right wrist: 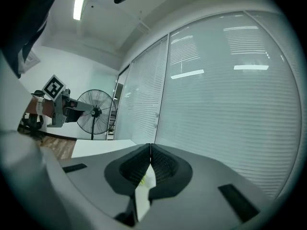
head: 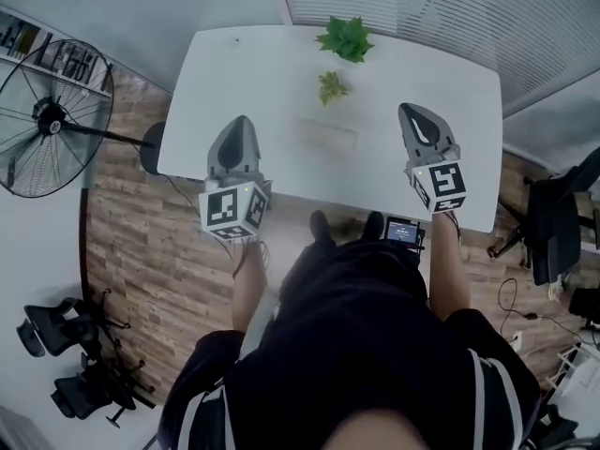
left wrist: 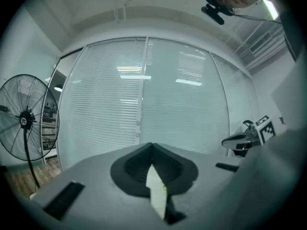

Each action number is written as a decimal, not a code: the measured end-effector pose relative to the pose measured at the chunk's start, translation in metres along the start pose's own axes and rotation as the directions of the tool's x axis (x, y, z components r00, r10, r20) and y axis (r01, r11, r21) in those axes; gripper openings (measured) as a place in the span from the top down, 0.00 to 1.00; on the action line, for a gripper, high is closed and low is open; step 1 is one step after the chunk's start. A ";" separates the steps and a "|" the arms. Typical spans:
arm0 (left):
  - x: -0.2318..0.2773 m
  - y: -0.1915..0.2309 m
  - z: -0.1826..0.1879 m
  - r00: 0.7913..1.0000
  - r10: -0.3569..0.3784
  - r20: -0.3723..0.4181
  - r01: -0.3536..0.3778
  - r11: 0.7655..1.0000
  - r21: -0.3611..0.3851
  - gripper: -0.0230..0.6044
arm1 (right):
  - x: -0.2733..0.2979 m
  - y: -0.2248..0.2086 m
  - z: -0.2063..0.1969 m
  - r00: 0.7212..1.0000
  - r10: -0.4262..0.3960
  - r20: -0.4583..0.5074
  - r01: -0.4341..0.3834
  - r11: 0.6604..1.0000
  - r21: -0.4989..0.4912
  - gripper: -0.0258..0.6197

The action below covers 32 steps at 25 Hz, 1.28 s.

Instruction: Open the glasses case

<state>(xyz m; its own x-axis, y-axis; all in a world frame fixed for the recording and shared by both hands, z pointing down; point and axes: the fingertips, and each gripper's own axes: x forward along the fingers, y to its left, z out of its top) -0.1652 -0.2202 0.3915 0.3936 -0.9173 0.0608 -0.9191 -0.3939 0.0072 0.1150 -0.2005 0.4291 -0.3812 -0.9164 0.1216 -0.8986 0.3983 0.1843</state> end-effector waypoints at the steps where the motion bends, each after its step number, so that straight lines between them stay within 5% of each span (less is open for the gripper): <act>1: 0.000 0.001 0.000 1.000 0.005 0.001 -0.005 1.000 0.000 0.96 | 0.003 0.000 0.000 1.000 0.005 0.001 -0.005 1.000 0.007 0.94; 5: 0.001 0.003 -0.002 1.000 0.013 -0.001 -0.013 1.000 -0.002 0.97 | 0.009 0.001 0.001 0.999 0.017 0.047 -0.022 0.995 0.095 0.93; 6: 0.001 0.004 -0.002 1.000 0.014 -0.002 -0.014 1.000 -0.004 0.96 | 0.010 0.002 0.001 0.997 0.020 0.068 -0.029 0.991 0.130 0.88; 7: 0.000 0.004 -0.001 1.000 0.016 -0.001 -0.016 1.000 -0.006 0.96 | 0.010 0.004 0.002 0.996 0.021 0.085 -0.034 0.986 0.162 0.66; 8: 0.000 0.004 -0.001 1.000 0.017 0.000 -0.017 1.000 -0.006 0.96 | 0.011 0.005 0.002 0.995 0.016 0.094 -0.033 0.983 0.182 0.59; 14: 0.001 0.003 0.002 1.000 0.017 0.005 -0.017 1.000 0.002 0.96 | 0.016 0.009 -0.001 0.996 0.020 0.092 -0.034 0.988 0.154 0.59; 16: 0.001 0.003 0.001 1.000 0.018 0.002 -0.018 1.000 0.003 0.96 | 0.022 0.016 -0.008 0.997 0.042 0.072 -0.050 0.993 0.104 0.59; 19: -0.003 0.008 -0.002 1.000 0.027 -0.004 -0.027 1.000 0.000 0.96 | 0.042 0.049 -0.058 0.988 0.130 -0.082 -0.140 0.980 -0.138 0.59; 21: -0.007 0.011 -0.005 0.999 0.035 -0.011 -0.035 0.999 0.001 0.96 | 0.053 0.080 -0.106 0.955 0.194 -0.226 -0.262 0.907 -0.331 0.59; 25: -0.015 0.018 -0.008 0.998 0.055 -0.021 -0.055 0.998 0.004 0.96 | 0.063 0.135 -0.180 0.863 0.280 -0.421 -0.486 0.686 -0.541 0.59; 30: -0.017 0.026 -0.009 0.997 0.068 -0.025 -0.068 0.998 0.001 0.96 | 0.066 0.160 -0.236 0.805 0.283 -0.521 -0.585 0.520 -0.622 0.59; 32: -0.017 0.029 -0.007 0.997 0.071 -0.021 -0.071 0.997 0.004 0.96 | 0.066 0.163 -0.251 0.799 0.271 -0.537 -0.596 0.480 -0.644 0.59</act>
<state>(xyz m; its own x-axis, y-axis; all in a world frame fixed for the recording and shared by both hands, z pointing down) -0.1989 -0.2153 0.3981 0.3266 -0.9416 0.0822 -0.9447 -0.3278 -0.0009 -0.0026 -0.1866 0.7118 -0.4312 -0.6035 0.6707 -0.0641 0.7620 0.6444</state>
